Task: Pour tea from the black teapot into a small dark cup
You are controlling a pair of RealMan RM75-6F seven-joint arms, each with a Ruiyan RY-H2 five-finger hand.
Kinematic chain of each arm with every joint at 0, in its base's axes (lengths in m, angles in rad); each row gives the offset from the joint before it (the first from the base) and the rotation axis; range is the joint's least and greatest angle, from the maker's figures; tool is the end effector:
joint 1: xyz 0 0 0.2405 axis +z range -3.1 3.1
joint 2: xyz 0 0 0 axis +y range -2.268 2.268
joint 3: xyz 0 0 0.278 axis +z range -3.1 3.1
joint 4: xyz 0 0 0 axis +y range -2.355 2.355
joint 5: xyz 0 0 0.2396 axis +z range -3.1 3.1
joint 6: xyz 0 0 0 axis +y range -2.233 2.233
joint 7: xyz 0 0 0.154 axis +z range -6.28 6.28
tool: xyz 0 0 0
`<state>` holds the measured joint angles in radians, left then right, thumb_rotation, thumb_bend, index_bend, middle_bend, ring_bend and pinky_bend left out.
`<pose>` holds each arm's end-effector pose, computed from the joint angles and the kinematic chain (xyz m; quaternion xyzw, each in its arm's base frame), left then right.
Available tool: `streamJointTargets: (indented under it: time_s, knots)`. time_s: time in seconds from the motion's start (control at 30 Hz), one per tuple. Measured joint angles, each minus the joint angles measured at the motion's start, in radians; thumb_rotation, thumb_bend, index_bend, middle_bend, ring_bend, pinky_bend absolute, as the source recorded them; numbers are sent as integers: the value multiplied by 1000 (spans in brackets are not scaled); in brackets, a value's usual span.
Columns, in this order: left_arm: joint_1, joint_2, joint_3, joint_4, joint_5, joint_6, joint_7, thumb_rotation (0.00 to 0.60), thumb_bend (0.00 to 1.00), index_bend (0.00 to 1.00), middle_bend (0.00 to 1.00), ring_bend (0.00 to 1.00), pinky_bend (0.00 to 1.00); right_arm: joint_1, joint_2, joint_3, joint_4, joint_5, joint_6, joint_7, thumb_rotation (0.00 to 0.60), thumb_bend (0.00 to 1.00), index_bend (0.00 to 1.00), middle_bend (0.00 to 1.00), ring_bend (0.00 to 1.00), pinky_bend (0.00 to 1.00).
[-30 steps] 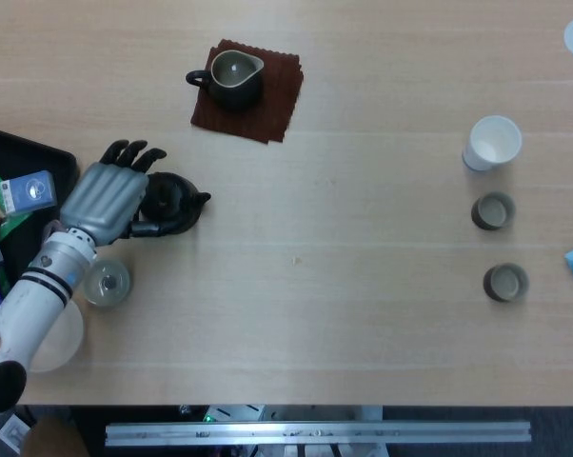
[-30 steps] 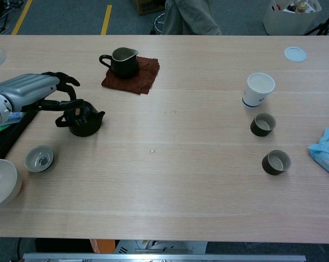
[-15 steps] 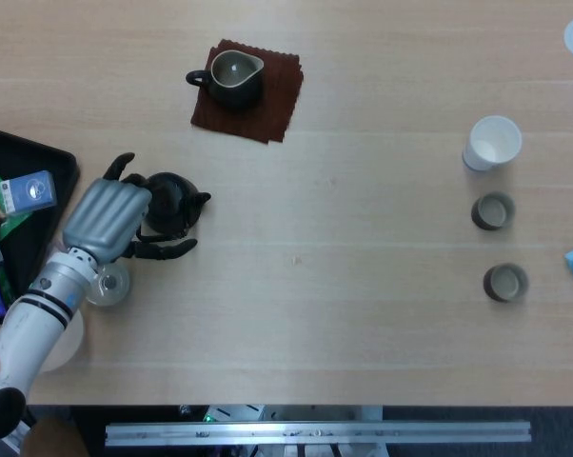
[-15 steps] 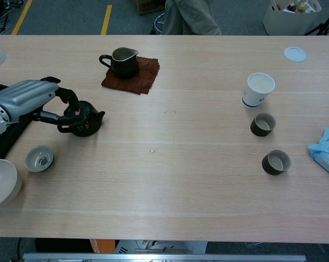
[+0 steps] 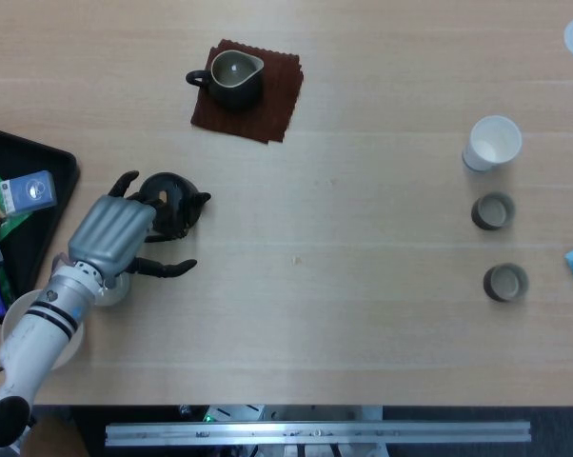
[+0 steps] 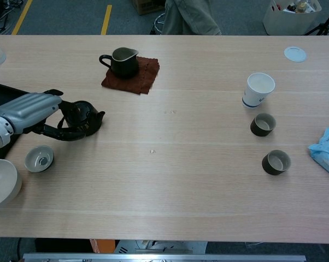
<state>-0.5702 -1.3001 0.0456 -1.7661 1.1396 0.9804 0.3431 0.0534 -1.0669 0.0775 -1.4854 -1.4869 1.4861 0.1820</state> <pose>-0.2376 0.2724 -0.0103 -0.7640 -0.4440 -0.2628 0.3875 -0.3787 -0.1923 0.1829 0.5711 -0.3900 0.3917 0.6069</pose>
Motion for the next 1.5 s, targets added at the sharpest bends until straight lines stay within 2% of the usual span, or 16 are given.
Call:
streamJointTargets:
  time_s: [0.37, 0.8, 1.2, 1.5]
  knots:
    - [9, -7, 4, 39, -6, -16, -6, 195, 130, 383, 388, 313, 0, -1, 2, -1, -9, 0, 0, -10, 600, 64, 183, 229, 100, 146]
    - [22, 33, 11, 62, 5, -21, -10, 199, 130, 385, 389, 313, 0, 0, 5, -1, -31, -2, 3, -30, 600, 63, 183, 229, 100, 146]
    - [49, 33, 27, 42, 89, 5, -28, 217, 129, 388, 391, 313, 0, -4, 7, -3, -31, -3, 8, -27, 600, 63, 183, 229, 100, 146]
    - [59, 12, 33, 74, 99, 2, -16, 228, 129, 389, 389, 312, 0, -9, 8, -5, -28, -5, 13, -21, 600, 64, 183, 229, 100, 146]
